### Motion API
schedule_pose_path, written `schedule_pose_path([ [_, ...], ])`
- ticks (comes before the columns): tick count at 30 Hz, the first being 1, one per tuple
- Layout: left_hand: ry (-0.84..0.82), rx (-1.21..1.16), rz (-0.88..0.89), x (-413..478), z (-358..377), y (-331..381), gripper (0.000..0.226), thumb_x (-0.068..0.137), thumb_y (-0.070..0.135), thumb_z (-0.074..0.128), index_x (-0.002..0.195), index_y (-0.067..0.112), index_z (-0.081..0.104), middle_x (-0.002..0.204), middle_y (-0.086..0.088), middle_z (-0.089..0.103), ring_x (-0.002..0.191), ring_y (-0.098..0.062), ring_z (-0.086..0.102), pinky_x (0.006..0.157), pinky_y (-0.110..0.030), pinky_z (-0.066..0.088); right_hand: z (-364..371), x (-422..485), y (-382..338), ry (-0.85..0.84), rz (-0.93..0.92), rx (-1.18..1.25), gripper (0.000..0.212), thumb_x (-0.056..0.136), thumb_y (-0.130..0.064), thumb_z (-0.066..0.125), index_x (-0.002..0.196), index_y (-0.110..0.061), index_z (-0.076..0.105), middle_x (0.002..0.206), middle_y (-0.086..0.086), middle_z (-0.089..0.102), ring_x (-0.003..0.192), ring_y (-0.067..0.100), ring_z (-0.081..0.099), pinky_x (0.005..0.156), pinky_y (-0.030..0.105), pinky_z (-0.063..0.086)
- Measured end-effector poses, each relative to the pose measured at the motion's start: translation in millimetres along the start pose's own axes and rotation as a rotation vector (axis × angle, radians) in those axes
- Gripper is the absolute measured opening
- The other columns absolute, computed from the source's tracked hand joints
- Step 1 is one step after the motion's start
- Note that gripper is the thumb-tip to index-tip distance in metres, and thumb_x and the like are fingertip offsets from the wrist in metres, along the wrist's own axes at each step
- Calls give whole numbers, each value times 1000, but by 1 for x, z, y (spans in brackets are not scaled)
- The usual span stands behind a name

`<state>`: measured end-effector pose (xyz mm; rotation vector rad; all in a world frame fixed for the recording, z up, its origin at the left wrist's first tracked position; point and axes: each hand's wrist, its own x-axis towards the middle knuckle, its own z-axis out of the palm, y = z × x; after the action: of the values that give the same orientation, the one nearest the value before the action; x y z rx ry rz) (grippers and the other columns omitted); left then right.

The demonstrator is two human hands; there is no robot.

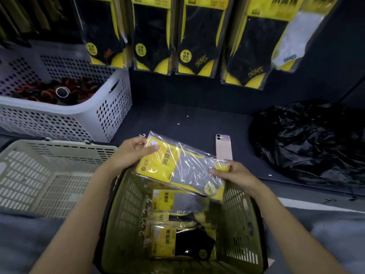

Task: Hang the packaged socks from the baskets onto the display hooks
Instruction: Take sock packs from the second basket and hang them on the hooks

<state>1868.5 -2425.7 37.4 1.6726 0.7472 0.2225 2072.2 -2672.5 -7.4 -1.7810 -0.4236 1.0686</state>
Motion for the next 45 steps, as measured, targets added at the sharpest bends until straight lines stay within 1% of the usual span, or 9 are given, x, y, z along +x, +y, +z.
schedule_pose_path([
  [4, 44, -389, 149, -2, -3, 61, 41, 82, 58, 54, 98, 23, 68, 100, -3, 74, 86, -18, 69, 73, -31, 53, -10, -15, -46, 113, -173, 228, 64, 42, -48, 89, 93, -12, 73, 100, 14, 74, 86, 25, 70, 83, 39, 54],
  [7, -128, -798, 273, -3, 11, 92, 71, 66, 66, 68, 116, 17, 58, 103, 0, 73, 97, -16, 68, 78, -28, 57, -15, -24, -71, 159, -250, 383, 53, 46, -45, 85, 89, -15, 73, 94, 10, 75, 81, 22, 71, 74, 34, 57],
  [12, -30, -552, 289, 2, 77, 114, 31, 83, 32, 64, 114, 30, 58, 111, 8, 71, 103, -14, 66, 80, -30, 55, -7, -37, -83, 152, -280, 404, 48, 52, -46, 80, 88, -15, 74, 83, 5, 75, 66, 13, 70, 52, 21, 53],
  [16, 49, -458, 375, 8, 88, 125, 25, 91, 18, 59, 115, 27, 59, 112, 6, 71, 103, -12, 66, 81, -27, 55, -21, -44, -87, 243, -338, 319, 63, 58, -38, 78, 112, -10, 64, 101, 3, 72, 88, 10, 69, 72, 18, 54],
  [21, -24, -352, 428, 12, 102, 142, 27, 85, 18, 67, 110, 27, 62, 103, 10, 73, 95, -6, 69, 71, -13, 52, -38, -56, -129, 339, -580, 281, 59, 61, -43, 76, 114, -22, 63, 110, -5, 70, 105, 7, 65, 84, 19, 53],
  [24, -26, -326, 447, 16, 112, 160, 30, 77, 21, 73, 105, 24, 64, 99, 7, 75, 93, -10, 70, 69, -14, 53, -45, -63, -156, 441, -678, 310, 61, 63, -41, 74, 117, -16, 60, 112, 5, 68, 105, 13, 64, 90, 25, 51],
  [30, 38, -271, 494, 21, 120, 198, 45, 56, 47, 78, 95, 28, 67, 89, 18, 74, 82, 1, 69, 59, -7, 50, -67, -71, -186, 449, -715, 422, 40, 70, -36, 73, 84, -1, 61, 91, 13, 72, 87, 22, 68, 78, 29, 55],
  [35, 37, -258, 607, 24, 123, 229, 21, 69, 44, 68, 86, 33, 68, 83, 25, 72, 78, 9, 66, 57, -1, 45, -89, -76, -203, 449, -747, 442, 28, 79, -27, 68, 91, -1, 67, 96, 9, 74, 94, 26, 70, 90, 37, 54],
  [45, 139, -251, 754, 41, 128, 279, 24, 73, 47, 61, 93, 34, 67, 89, 28, 71, 86, 11, 64, 66, -1, 45, -151, -87, -221, 594, -754, 634, 15, 92, -19, 59, 101, -10, 66, 87, 2, 76, 73, 10, 72, 57, 18, 56],
])
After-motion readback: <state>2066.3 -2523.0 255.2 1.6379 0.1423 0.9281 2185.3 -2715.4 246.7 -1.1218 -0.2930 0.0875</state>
